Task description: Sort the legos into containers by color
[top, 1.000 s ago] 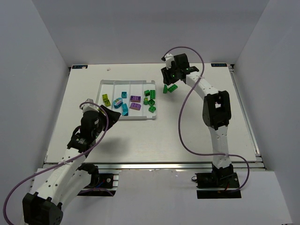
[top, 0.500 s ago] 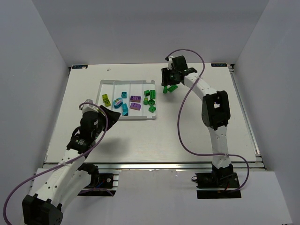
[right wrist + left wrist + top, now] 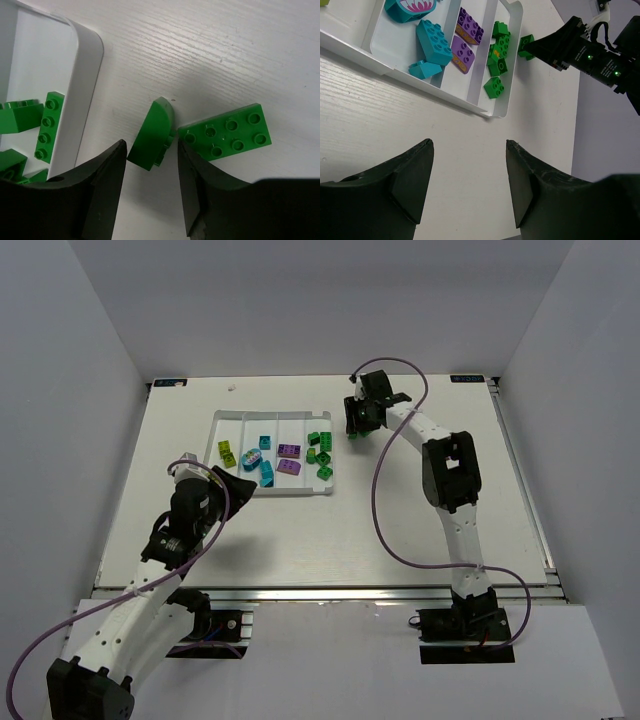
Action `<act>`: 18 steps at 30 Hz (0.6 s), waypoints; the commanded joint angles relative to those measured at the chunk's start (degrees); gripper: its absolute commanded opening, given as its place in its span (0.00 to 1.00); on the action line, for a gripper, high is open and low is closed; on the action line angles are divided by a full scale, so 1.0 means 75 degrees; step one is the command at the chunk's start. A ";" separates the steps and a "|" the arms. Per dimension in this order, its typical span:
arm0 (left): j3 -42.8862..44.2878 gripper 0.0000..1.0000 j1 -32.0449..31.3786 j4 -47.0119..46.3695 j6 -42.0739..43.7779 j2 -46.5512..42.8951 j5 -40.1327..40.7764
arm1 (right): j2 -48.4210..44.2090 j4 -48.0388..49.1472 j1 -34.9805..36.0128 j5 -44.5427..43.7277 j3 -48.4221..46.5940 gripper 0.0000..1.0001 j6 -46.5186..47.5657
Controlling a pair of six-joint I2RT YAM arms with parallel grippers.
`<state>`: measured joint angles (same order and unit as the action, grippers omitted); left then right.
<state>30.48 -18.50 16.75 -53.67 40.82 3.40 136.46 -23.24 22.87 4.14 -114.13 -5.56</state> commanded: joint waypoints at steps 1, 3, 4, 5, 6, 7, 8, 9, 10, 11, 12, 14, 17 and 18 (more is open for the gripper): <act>0.0119 0.69 -0.0017 0.0051 0.0019 -0.0029 0.0039 | 0.0133 0.0240 0.0149 -0.0235 -0.0287 0.49 0.0132; 0.0143 0.69 -0.0018 0.0063 0.0043 0.0007 0.0039 | 0.0133 0.0252 0.0161 -0.0259 -0.0252 0.36 0.0226; 0.0155 0.69 -0.0017 0.0051 0.0054 0.0042 0.0051 | 0.0098 0.0252 0.0161 -0.0271 -0.0217 0.31 0.0261; 0.0143 0.69 -0.0017 0.0028 0.0054 0.0030 0.0051 | 0.0075 0.0275 0.0150 -0.0271 -0.0147 0.21 0.0296; 0.0131 0.69 -0.0029 0.0005 0.0043 0.0030 0.0039 | -0.0007 0.0275 0.0161 -0.0271 -0.0112 0.16 0.0378; 0.0097 0.69 -0.0018 -0.0019 0.0043 0.0042 0.0039 | -0.0054 0.0275 0.0161 -0.0271 -0.0077 0.06 0.0402; 0.0073 0.69 -0.0029 -0.0042 0.0031 0.0030 0.0027 | -0.0194 0.0275 0.0150 -0.0259 -0.0018 0.01 0.0448; 0.0073 0.69 -0.0018 -0.0066 0.0043 0.0030 0.0027 | -0.0276 0.0322 0.0138 -0.0248 0.0017 0.00 0.0518; 0.0073 0.69 -0.0017 -0.0054 0.0043 0.0030 0.0027 | -0.0382 0.0368 0.0138 -0.0213 0.0076 0.00 0.0531; 0.0073 0.69 -0.0017 -0.0077 0.0054 0.0030 0.0016 | -0.0510 0.0450 0.0149 -0.0189 0.0157 0.00 0.0554; 0.0061 0.69 -0.0017 -0.0089 0.0066 0.0042 0.0027 | -0.0860 0.0567 0.0149 -0.0154 0.0460 0.00 0.0601; 0.0049 0.69 -0.0017 -0.0136 0.0078 0.0042 0.0016 | -0.1526 0.1210 0.0149 0.0045 0.0906 0.00 0.0636; -0.0009 0.69 -0.0018 -0.0206 0.0078 0.0042 -0.0019 | -0.2301 0.1984 0.0161 0.0606 0.1692 0.00 0.0706; -0.0032 0.69 -0.0017 -0.0241 0.0078 0.0042 -0.0031 | -0.2432 0.2079 0.0184 0.0736 0.1879 0.00 0.0707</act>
<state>30.48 -18.50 16.58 -53.60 41.17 3.38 126.74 -16.64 24.08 5.48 -101.51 -1.39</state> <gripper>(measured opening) 0.692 0.334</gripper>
